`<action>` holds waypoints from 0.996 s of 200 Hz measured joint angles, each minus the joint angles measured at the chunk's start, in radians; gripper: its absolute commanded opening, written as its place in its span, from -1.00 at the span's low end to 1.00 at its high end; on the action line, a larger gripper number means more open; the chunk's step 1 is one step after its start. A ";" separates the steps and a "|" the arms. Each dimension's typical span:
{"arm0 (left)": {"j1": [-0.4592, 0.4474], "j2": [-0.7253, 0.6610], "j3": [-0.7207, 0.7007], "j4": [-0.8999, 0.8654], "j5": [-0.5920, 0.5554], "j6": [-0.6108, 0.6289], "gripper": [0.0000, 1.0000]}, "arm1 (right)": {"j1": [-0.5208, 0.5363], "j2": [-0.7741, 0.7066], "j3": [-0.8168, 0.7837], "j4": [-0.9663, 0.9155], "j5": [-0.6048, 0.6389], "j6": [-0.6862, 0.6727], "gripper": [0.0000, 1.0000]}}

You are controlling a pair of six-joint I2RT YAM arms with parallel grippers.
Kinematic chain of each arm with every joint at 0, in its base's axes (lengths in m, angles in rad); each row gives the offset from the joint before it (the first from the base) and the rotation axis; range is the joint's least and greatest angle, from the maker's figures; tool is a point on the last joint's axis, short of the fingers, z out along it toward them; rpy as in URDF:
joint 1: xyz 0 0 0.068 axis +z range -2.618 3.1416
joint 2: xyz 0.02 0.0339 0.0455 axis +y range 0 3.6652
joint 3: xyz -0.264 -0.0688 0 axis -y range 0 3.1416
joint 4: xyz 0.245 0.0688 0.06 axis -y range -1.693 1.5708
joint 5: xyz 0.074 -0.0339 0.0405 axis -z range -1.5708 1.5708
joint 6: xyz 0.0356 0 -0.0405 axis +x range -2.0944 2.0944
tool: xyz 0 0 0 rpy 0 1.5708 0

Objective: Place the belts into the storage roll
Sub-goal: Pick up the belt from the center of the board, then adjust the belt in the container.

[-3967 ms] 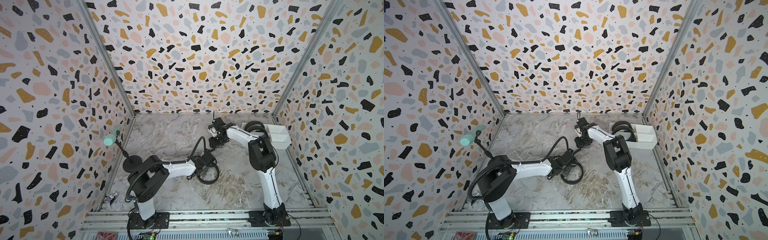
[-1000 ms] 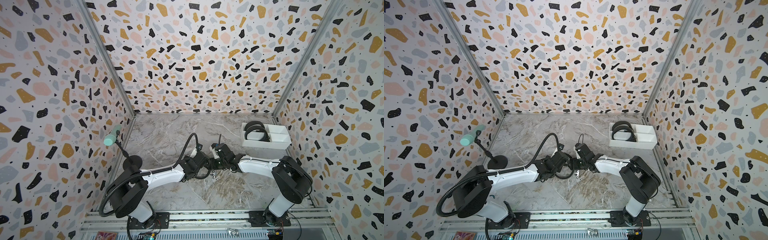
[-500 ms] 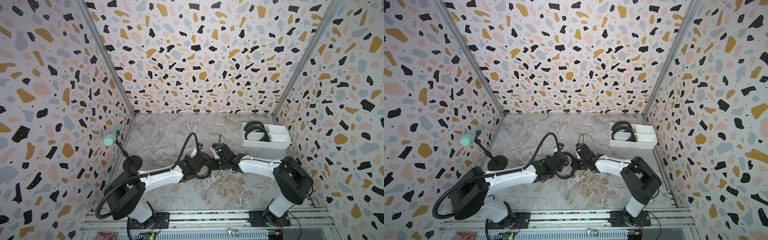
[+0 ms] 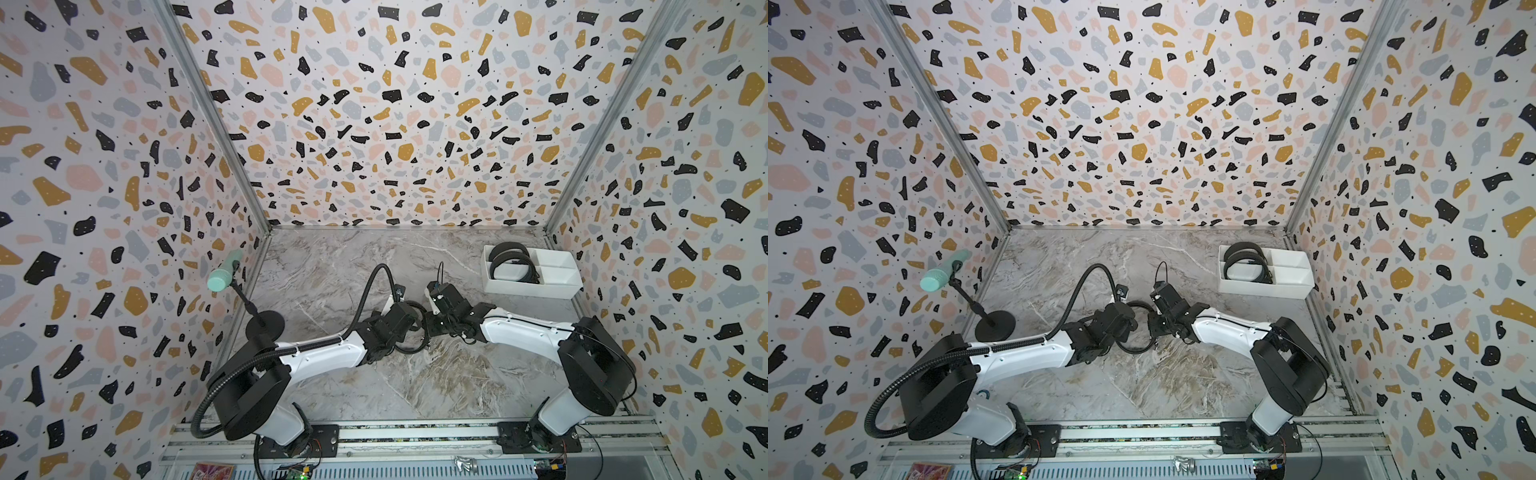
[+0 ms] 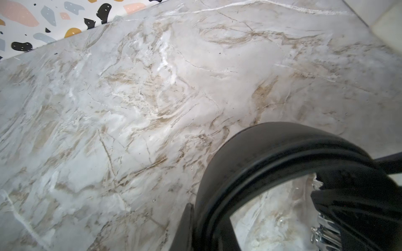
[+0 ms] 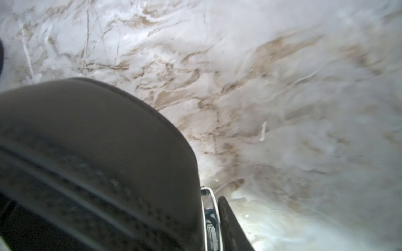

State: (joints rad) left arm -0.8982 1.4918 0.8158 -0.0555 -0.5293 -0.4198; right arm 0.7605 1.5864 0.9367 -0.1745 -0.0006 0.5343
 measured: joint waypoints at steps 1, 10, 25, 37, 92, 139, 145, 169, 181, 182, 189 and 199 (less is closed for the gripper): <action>0.000 0.000 0.000 0.003 0.002 -0.005 -0.34 | -0.001 -0.001 0.000 -0.002 0.004 -0.002 -1.00; 0.001 -0.008 -0.001 0.014 0.014 -0.016 -0.14 | -0.013 -0.014 0.000 -0.019 0.032 -0.021 -1.00; 0.002 -0.029 -0.003 0.031 0.042 -0.028 0.16 | -0.040 -0.045 -0.002 -0.035 0.089 -0.057 -1.00; 0.002 -0.055 -0.004 0.043 0.066 -0.038 0.33 | -0.063 -0.084 -0.019 -0.032 0.141 -0.090 -1.00; 0.002 -0.165 -0.004 0.087 0.128 -0.053 0.70 | -0.219 -0.323 -0.138 -0.011 0.338 -0.272 -1.00; 0.002 -0.173 -0.013 0.087 0.125 -0.056 0.82 | -0.431 -0.487 -0.169 0.042 0.463 -0.484 -1.00; 0.002 -0.169 -0.015 0.087 0.124 -0.056 0.82 | -0.459 -0.499 -0.169 0.060 0.475 -0.509 -1.00; 0.002 -0.142 -0.025 0.087 0.124 -0.056 0.84 | -0.582 -0.521 -0.174 0.157 0.504 -0.601 -1.00; 0.002 -0.125 -0.025 0.088 0.124 -0.055 0.84 | -0.643 -0.518 -0.180 0.212 0.503 -0.642 -1.00; 0.002 -0.124 -0.025 0.088 0.124 -0.055 0.84 | -0.647 -0.517 -0.181 0.216 0.502 -0.644 -1.00; 0.002 -0.116 -0.025 0.087 0.125 -0.053 0.85 | -0.689 -0.513 -0.186 0.257 0.498 -0.673 -1.00; 0.002 -0.106 -0.025 0.088 0.125 -0.051 0.85 | -0.745 -0.500 -0.193 0.320 0.490 -0.710 -1.00</action>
State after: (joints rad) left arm -0.8959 1.3857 0.7906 0.0326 -0.4042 -0.4706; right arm 0.0151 1.0859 0.7433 0.1452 0.4892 -0.1757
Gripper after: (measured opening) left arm 0.922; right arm 0.289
